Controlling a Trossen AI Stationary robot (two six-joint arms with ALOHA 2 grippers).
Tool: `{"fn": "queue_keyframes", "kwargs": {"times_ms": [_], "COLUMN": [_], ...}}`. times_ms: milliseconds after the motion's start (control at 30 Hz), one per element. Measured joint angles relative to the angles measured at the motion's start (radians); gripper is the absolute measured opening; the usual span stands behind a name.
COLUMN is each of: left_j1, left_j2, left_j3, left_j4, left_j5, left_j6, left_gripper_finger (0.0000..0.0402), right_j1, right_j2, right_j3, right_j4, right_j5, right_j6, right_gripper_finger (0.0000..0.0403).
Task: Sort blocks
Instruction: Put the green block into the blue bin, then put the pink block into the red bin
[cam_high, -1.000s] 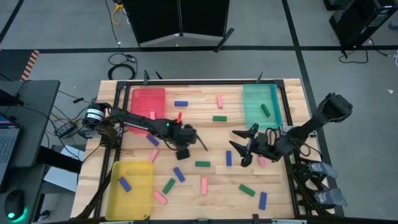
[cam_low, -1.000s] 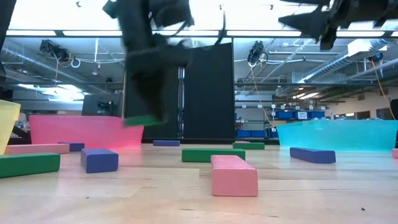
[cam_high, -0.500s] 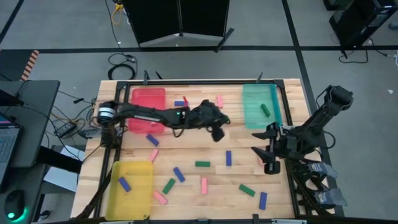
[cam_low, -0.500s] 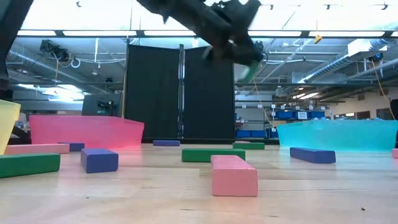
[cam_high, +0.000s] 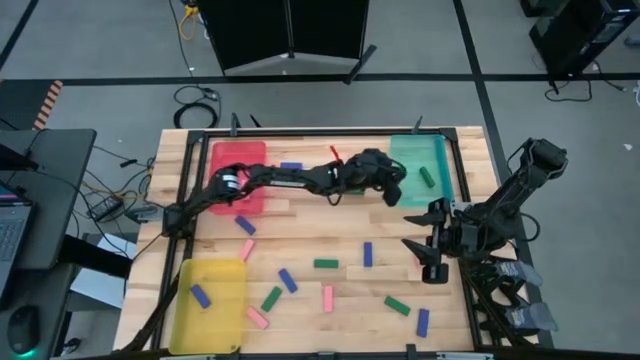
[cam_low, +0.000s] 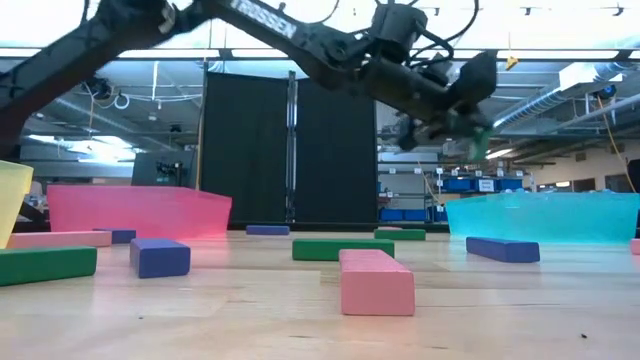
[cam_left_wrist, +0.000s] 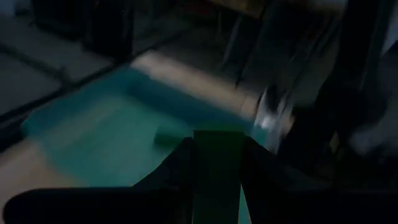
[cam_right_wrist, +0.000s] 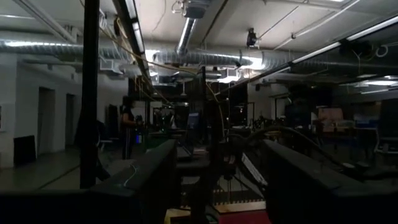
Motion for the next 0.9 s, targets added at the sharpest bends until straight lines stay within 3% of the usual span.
{"fn": "queue_keyframes", "kwargs": {"times_ms": [133, 367, 567, 633, 767, 900], "left_j1": [0.011, 0.014, 0.013, 0.013, 0.020, 0.011], "left_j2": [0.095, 0.255, 0.299, 0.297, 0.288, 0.265], "left_j3": [0.097, 0.279, 0.316, 0.317, 0.317, 0.317], "left_j4": [0.112, 0.132, 0.074, 0.057, 0.022, 0.026], "left_j5": [0.022, 0.028, 0.016, 0.010, 0.103, 0.051], "left_j6": [-0.086, -0.176, -0.251, -0.248, -0.236, -0.225], "left_gripper_finger": [0.0100, 0.0100, 0.0107, 0.0150, 0.0256, 0.0303], "right_j1": [-0.003, -0.003, -0.003, -0.003, -0.003, -0.002], "right_j2": [0.000, 0.000, 0.000, 0.000, 0.000, 0.000], "right_j3": [0.000, 0.000, -0.001, -0.001, -0.001, -0.001], "right_j4": [0.001, 0.001, 0.001, 0.001, 0.001, 0.000], "right_j5": [-0.001, -0.007, -0.008, -0.008, -0.008, -0.007], "right_j6": [0.006, 0.009, 0.009, 0.009, 0.009, 0.019], "right_gripper_finger": [0.0245, 0.0245, 0.0245, 0.0245, 0.0245, 0.0245]}}
